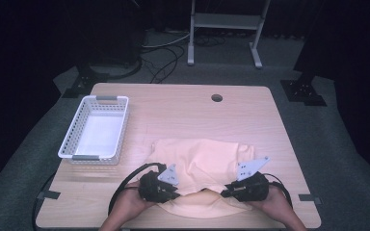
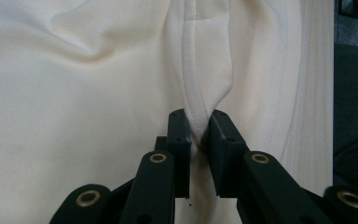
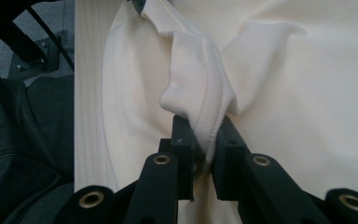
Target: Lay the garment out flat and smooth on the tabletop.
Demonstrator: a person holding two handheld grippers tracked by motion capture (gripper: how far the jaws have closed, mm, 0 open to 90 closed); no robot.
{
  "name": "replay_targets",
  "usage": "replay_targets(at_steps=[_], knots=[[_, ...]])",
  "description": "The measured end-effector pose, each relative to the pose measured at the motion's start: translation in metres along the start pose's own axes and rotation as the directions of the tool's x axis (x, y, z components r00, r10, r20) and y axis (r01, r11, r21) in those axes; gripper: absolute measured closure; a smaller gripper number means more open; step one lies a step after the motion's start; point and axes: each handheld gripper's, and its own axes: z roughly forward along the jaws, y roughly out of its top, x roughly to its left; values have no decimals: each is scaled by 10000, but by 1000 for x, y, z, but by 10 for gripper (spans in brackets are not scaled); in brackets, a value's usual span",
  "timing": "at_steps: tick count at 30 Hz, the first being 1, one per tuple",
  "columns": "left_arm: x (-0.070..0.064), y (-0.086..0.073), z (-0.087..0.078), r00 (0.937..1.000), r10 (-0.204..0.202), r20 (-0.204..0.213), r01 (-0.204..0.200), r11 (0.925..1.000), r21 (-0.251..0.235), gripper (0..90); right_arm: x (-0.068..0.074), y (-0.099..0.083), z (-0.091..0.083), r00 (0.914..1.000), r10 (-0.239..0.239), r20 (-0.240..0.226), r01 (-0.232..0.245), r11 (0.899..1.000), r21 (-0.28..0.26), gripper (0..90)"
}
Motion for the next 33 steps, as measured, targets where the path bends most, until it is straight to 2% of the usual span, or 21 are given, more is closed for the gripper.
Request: replay_targets(at_steps=[8,14,22,27,33], knots=[[-6,-9,-7,9998,-153,112,154,9999,-40,794,4,3,5,9994,-113,-340,116,9999,94,811],[-15,-16,-12,9995,-257,161,259,9996,-129,795,12,5,7,9984,-323,-466,333,9992,210,811],[-30,-19,-21,9997,-82,237,86,9998,-177,794,25,5,6,9966,-460,-690,479,9985,265,811],[-39,-19,-30,9999,60,132,-55,9991,-410,796,33,4,4,9959,-442,-793,465,9986,267,811],[-43,-18,-39,9994,123,315,-102,9976,-678,798,39,5,0,9946,-423,-948,446,9988,220,811]])
